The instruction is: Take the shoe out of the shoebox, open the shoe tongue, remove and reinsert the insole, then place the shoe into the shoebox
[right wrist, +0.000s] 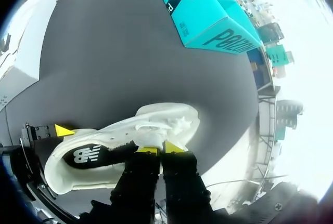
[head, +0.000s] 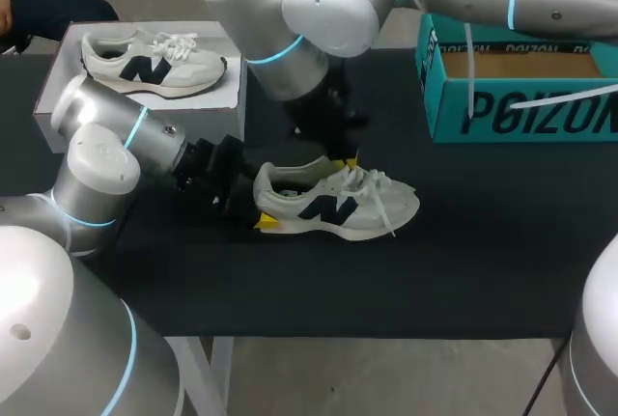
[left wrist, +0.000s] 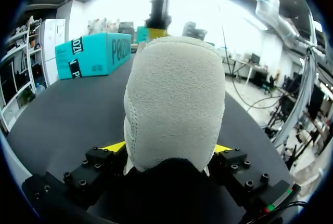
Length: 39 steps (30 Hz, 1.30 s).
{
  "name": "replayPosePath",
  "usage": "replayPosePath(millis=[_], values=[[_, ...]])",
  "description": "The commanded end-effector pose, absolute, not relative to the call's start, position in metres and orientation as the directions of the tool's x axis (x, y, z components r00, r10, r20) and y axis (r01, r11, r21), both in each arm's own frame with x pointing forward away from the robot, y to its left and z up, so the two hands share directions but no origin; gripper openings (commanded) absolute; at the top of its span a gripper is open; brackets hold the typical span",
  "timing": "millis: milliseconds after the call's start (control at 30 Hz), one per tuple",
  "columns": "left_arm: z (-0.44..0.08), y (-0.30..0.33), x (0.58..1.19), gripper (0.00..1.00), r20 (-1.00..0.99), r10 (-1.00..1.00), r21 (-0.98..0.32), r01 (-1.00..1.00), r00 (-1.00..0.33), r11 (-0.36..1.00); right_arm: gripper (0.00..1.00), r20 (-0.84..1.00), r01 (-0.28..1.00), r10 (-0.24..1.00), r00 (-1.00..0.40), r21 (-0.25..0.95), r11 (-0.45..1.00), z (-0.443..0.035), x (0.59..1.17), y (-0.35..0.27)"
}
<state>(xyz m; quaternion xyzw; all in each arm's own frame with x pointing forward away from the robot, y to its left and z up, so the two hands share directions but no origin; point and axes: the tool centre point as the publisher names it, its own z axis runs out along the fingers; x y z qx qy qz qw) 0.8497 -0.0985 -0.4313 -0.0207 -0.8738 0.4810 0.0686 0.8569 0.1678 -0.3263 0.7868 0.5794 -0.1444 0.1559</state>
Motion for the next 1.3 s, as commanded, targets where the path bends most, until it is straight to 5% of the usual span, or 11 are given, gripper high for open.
replayPosePath(millis=[33,1300], values=[[-0.432,-0.100,0.849,0.00,0.100,0.103,-0.841,-0.029,-0.990,0.540,0.00,-0.366,0.951,0.879,0.307,0.070,-0.302,-0.321,0.858,0.151],[-0.432,-0.100,0.849,0.00,0.100,0.103,-0.841,-0.029,-0.990,0.540,0.00,-0.326,0.878,0.823,0.465,0.049,-0.476,-0.342,0.850,0.083]])
